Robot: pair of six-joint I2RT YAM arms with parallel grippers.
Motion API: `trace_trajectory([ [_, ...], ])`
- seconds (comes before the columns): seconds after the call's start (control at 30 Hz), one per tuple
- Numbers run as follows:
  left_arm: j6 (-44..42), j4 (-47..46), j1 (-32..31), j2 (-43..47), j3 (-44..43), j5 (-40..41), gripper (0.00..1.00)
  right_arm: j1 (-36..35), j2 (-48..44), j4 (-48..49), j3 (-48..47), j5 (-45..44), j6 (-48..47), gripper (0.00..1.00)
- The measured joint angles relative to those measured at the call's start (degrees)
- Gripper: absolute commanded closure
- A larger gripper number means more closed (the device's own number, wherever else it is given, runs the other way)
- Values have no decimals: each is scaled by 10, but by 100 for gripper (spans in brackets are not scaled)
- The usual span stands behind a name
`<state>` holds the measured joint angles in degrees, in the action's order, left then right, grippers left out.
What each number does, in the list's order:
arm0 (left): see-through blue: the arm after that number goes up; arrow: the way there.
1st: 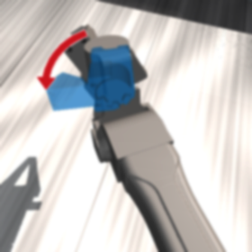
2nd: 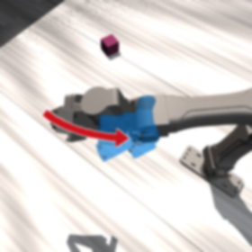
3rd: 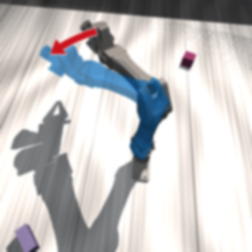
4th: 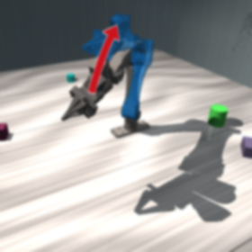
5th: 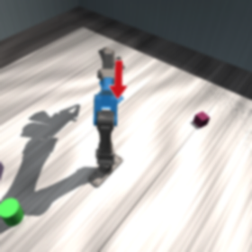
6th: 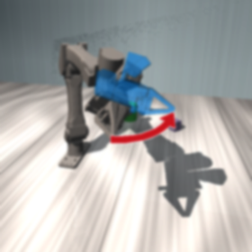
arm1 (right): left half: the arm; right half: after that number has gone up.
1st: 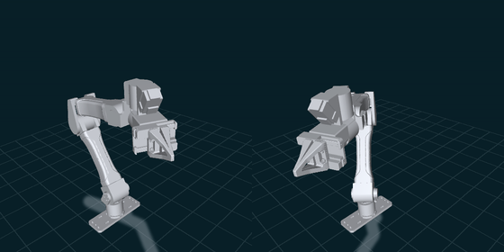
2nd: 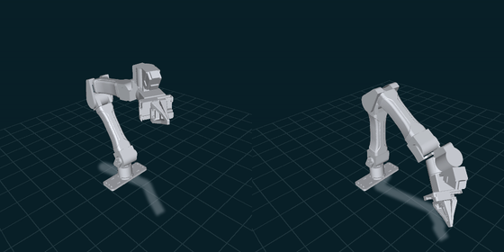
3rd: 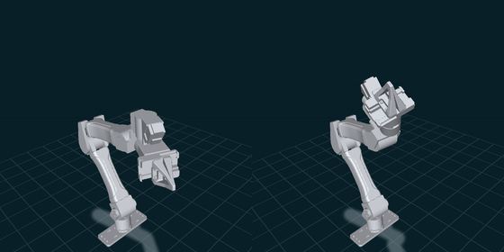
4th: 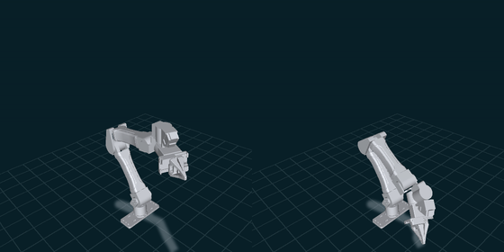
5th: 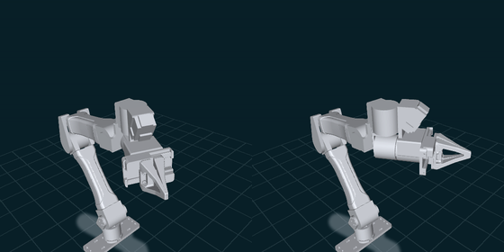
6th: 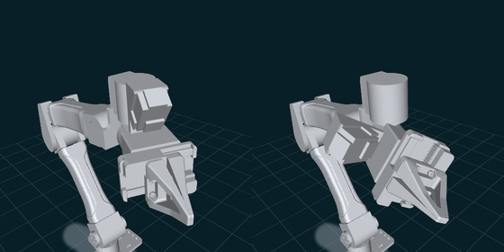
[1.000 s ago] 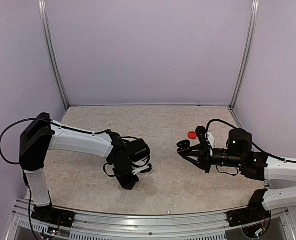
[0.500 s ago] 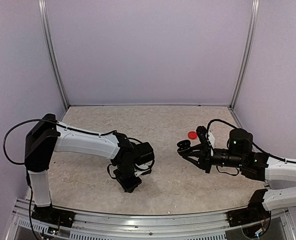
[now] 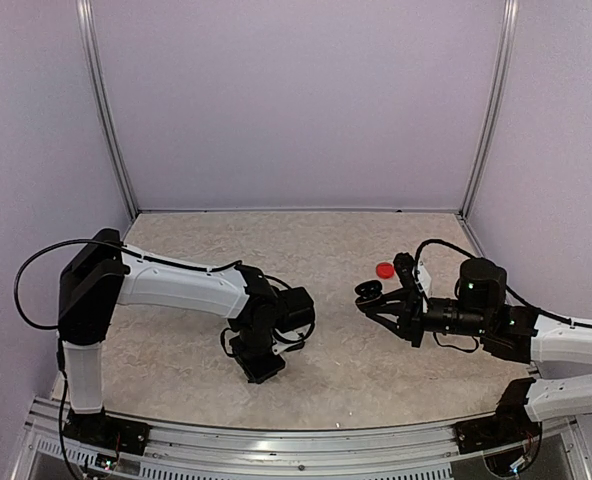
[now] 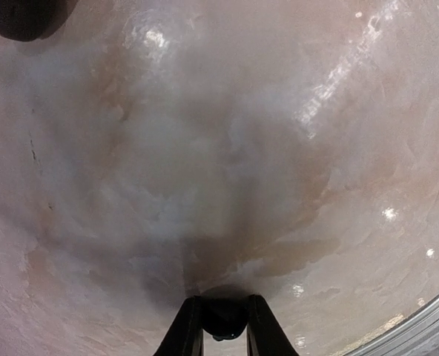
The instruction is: Insert the wireless bluetooth earbuds into the charging case
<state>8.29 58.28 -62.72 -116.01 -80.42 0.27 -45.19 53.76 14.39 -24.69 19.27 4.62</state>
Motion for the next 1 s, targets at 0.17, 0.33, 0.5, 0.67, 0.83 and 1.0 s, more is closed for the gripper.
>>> trace_trajectory([
  [0.17, 0, -21, 4, 14, 12, -2, 83, 0, -1, 2, 1, 1, 0, 100],
  [0.33, 5, -104, 17, 92, 50, -6, 84, 0, -22, 29, 23, 2, -6, 100],
  [0.5, 14, -218, 33, 225, 84, 8, 84, 0, -43, 85, 45, 2, -21, 100],
  [0.67, 17, -405, 15, 353, 154, 23, 82, 0, -44, 176, 63, 5, -49, 100],
  [0.83, 10, -605, -25, 424, 221, 31, 82, -9, -26, 269, 71, 15, -89, 100],
  [1.0, 0, -791, -60, 424, 264, 32, 81, -34, -13, 358, 81, 14, -127, 100],
])
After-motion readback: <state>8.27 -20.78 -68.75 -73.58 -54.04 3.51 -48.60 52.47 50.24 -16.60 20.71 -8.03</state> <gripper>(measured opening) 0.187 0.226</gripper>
